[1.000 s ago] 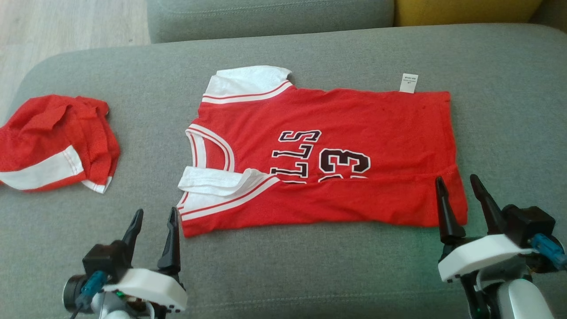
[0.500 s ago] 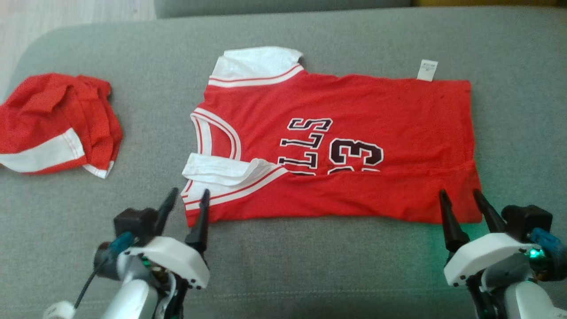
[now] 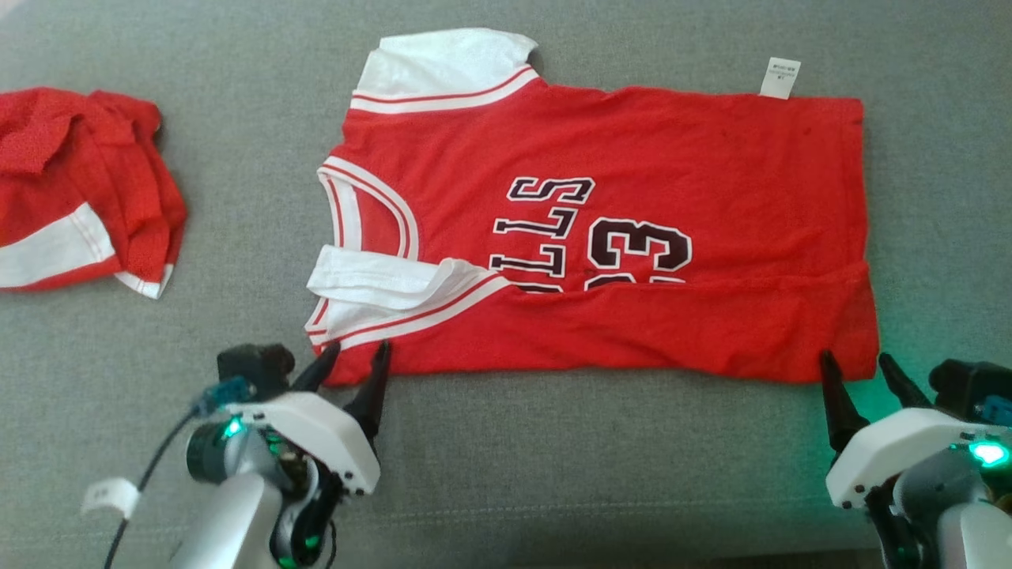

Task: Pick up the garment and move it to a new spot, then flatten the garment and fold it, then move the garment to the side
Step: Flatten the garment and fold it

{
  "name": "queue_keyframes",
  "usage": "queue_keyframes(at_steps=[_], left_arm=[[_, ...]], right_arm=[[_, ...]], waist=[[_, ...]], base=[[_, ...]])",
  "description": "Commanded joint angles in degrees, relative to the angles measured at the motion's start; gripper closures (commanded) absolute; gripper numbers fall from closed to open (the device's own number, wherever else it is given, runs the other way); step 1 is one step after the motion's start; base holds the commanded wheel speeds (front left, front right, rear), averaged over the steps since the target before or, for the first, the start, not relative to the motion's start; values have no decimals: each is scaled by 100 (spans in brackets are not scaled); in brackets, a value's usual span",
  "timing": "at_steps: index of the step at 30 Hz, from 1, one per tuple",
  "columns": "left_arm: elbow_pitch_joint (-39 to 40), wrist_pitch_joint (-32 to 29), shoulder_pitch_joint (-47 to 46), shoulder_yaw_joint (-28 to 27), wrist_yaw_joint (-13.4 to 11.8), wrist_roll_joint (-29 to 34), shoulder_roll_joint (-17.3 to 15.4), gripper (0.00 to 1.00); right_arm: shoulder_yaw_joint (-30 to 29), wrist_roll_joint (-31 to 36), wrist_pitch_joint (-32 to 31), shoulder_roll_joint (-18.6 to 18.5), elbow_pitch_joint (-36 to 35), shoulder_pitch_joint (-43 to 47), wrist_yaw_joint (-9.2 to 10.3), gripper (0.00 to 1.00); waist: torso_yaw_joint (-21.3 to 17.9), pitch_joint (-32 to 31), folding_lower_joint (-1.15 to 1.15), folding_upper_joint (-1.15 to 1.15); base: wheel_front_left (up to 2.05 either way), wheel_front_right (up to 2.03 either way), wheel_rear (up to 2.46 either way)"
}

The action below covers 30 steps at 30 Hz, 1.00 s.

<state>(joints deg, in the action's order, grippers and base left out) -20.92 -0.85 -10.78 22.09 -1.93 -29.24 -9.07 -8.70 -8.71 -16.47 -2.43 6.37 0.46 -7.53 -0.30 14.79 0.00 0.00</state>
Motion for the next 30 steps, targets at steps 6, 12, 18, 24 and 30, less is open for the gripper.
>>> queue_keyframes(at_steps=[6,12,18,24,30], left_arm=[[-165,-256,-248,-181,94,-107,-123,100],[-153,-116,-303,-172,121,-55,-199,100],[22,57,-122,-268,44,-88,-291,100],[390,29,271,-380,-113,-171,-429,100],[827,-70,649,-428,-283,-229,-511,100]], right_arm=[[103,-306,-120,-45,26,-410,4,57],[73,-352,-121,-45,121,-529,4,100],[141,-518,-63,-44,130,-518,4,100],[247,-632,-108,-44,-4,-384,4,100],[172,-703,-200,-44,-94,-111,4,100]], waist=[[-20,156,0,0],[1,189,0,0],[4,97,0,0],[42,-72,0,0],[114,-246,0,0]], base=[[0,0,0],[0,0,0],[0,0,0],[0,0,0],[0,0,0]])
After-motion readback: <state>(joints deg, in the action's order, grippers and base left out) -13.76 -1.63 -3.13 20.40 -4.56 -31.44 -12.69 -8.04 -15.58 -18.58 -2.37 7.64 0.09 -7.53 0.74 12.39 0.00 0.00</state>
